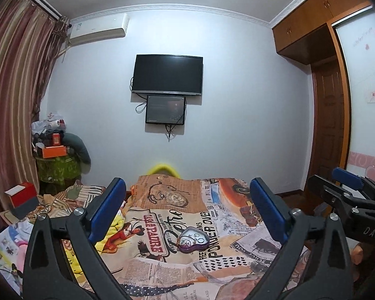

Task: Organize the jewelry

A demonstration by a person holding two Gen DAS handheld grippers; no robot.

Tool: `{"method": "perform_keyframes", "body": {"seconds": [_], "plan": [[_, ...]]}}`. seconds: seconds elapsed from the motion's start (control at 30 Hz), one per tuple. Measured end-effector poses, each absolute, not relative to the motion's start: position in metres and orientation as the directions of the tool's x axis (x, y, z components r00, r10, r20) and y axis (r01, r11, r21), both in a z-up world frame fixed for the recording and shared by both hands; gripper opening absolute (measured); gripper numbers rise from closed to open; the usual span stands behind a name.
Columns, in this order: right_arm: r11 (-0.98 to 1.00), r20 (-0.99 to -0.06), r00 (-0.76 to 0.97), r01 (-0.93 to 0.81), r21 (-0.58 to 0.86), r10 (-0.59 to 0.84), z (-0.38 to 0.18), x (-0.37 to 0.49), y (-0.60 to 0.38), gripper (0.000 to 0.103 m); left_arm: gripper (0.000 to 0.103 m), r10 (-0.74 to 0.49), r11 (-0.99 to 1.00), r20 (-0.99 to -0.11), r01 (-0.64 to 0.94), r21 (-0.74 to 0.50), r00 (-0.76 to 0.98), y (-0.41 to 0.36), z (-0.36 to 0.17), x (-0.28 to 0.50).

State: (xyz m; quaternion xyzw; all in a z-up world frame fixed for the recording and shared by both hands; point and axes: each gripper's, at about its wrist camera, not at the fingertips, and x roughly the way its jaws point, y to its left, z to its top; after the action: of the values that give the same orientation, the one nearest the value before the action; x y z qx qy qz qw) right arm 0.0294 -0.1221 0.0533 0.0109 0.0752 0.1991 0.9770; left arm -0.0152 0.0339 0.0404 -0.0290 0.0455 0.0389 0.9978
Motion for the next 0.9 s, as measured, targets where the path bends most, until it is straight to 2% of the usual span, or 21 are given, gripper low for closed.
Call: {"method": "perform_keyframes", "body": {"seconds": [0.9], "plan": [[0.916, -0.177, 0.898, -0.396, 0.067, 0.402, 0.045, 0.019, -0.14, 0.088, 0.101, 0.063, 0.997, -0.145, -0.069, -0.034, 0.987, 0.026, 0.029, -0.003]]}}
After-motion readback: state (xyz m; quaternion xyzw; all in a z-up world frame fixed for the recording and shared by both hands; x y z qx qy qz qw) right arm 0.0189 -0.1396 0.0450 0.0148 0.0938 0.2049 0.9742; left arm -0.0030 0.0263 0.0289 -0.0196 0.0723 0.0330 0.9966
